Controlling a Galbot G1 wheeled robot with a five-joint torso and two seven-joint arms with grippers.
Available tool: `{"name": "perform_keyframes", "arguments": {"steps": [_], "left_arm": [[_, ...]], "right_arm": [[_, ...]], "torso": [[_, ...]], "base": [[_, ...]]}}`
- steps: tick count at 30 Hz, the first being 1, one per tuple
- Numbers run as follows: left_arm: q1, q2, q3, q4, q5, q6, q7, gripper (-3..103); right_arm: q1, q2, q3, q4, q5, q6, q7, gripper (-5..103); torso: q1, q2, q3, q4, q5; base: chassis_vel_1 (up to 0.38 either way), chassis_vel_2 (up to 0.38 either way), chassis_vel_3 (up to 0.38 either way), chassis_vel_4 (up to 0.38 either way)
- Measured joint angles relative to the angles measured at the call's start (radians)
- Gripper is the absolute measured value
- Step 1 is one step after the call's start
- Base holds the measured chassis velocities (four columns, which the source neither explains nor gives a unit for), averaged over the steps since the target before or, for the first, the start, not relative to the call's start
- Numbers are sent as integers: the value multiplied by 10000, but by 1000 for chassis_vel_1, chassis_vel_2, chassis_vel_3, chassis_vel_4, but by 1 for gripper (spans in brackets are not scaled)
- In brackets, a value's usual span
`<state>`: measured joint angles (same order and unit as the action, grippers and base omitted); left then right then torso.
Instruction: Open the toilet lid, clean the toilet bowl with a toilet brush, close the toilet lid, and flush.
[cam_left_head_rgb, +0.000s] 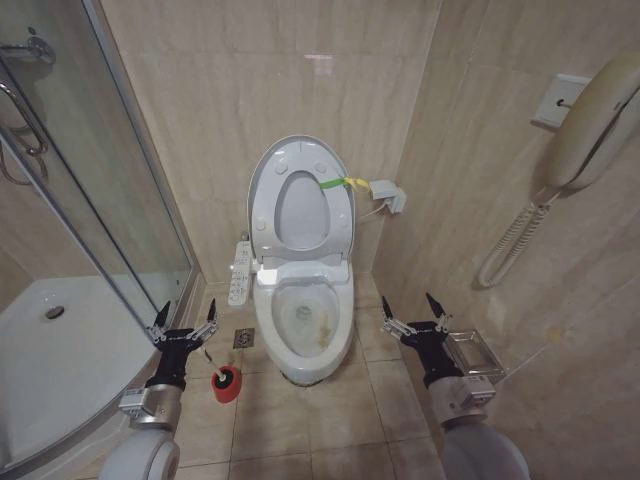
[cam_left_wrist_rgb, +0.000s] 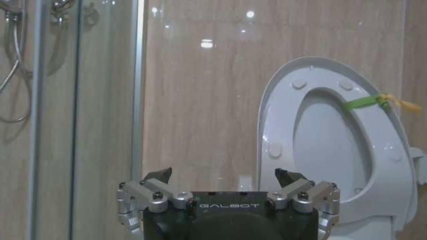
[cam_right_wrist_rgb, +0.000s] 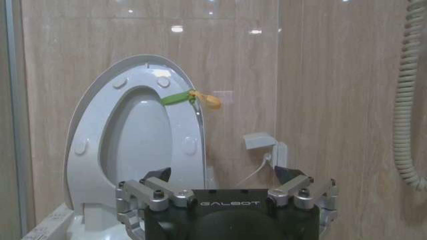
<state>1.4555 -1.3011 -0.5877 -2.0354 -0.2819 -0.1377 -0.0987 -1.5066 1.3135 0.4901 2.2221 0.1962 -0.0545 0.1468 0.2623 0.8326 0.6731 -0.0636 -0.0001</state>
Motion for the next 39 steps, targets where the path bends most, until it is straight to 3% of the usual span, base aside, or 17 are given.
{"name": "perform_keyframes", "arguments": {"steps": [6,11,39], "left_arm": [[343,-97,-192,-322,-544,535,140,100],[450,-176,-226,-410,-483,738,150,100],[648,-288,-213,-350,131,657,49,100]], "right_arm": [[0,0,0,0,0,0,0,100],[0,0,0,0,0,-1,0,100],[0,0,-1,0,0,0,0,100]], "torso": [[0,0,0,0,0],[0,0,0,0,1],[-2,1,-1,0,1]], "base": [[0,0,0,0],[0,0,0,0],[-10,8,10,-9]]}}
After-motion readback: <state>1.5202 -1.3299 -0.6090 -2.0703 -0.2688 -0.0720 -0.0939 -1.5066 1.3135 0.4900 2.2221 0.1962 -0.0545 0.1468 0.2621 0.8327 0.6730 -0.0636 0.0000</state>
